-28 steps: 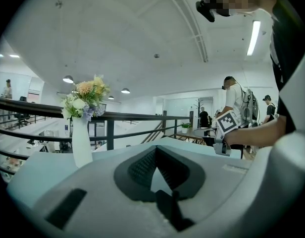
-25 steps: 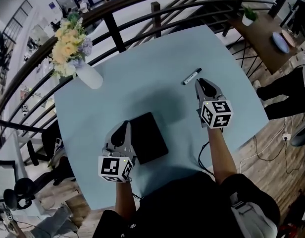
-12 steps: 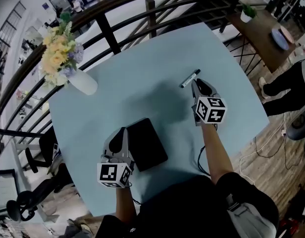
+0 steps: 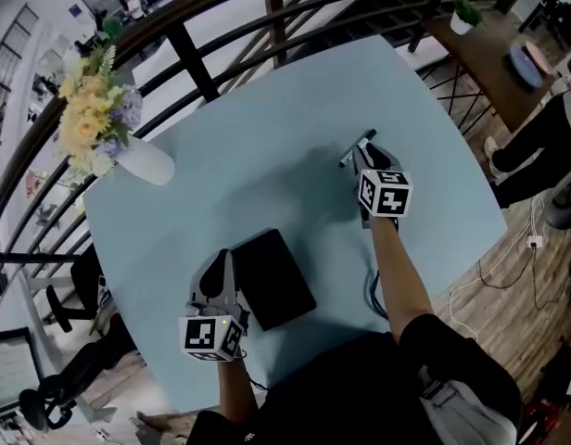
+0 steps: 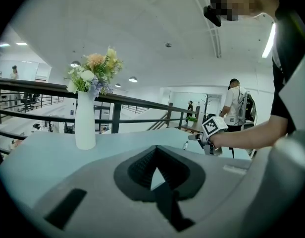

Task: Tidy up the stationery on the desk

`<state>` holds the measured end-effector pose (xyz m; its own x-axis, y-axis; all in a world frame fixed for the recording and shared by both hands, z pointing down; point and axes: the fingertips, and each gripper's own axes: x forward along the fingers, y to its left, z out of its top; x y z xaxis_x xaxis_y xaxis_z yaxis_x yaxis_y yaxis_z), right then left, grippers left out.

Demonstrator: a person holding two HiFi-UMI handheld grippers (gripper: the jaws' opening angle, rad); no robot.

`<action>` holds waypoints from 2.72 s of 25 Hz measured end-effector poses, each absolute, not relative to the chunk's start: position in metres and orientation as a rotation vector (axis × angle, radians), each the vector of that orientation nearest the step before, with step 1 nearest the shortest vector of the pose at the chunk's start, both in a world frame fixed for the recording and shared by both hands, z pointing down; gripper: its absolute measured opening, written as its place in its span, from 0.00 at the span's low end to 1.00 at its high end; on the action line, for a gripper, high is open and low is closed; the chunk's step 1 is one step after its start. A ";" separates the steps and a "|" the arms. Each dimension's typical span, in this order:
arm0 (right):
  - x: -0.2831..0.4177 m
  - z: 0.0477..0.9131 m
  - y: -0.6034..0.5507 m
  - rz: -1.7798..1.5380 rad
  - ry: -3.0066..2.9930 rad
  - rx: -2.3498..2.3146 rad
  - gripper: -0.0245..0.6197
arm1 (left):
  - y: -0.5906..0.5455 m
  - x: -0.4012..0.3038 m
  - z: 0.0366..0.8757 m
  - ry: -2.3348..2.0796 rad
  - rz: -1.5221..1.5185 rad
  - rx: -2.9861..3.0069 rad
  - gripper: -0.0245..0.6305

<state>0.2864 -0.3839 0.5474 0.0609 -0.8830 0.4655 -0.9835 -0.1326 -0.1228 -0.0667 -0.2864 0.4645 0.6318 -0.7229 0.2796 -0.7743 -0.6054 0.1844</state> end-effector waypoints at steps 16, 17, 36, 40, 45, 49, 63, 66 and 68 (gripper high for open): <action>0.315 0.591 -0.411 0.795 -1.689 2.199 0.37 | -0.286 -0.052 0.478 -1.121 0.289 2.568 0.03; 0.316 0.593 -0.411 0.803 -1.676 2.203 0.37 | -0.286 -0.052 0.478 -1.118 0.287 2.567 0.03; 0.317 0.614 -0.408 0.831 -1.570 2.105 0.39 | -0.286 -0.057 0.483 -1.124 0.314 2.562 0.03; 0.308 0.622 -0.407 0.812 -1.591 1.974 0.28 | -0.283 -0.059 0.486 -1.124 0.317 2.558 0.03; 0.307 0.622 -0.406 0.808 -1.592 1.956 0.25 | -0.283 -0.060 0.483 -1.125 0.311 2.561 0.03; 0.307 0.621 -0.406 0.805 -1.596 1.949 0.17 | -0.284 -0.062 0.483 -1.135 0.310 2.558 0.03; 0.305 0.601 -0.377 0.718 -1.653 2.032 0.16 | -0.275 -0.065 0.473 -1.154 0.306 2.581 0.03; 0.302 0.587 -0.369 0.683 -1.683 2.049 0.16 | -0.269 -0.064 0.467 -1.153 0.300 2.592 0.03; 0.299 0.579 -0.362 0.674 -1.703 2.056 0.16 | -0.265 -0.064 0.463 -1.155 0.295 2.595 0.03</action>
<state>0.2994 -0.3624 0.5793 0.1478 -0.7969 0.5858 -0.9820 -0.1888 -0.0091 -0.0644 -0.2653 0.4630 0.6584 -0.6910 0.2984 -0.7494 -0.6387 0.1745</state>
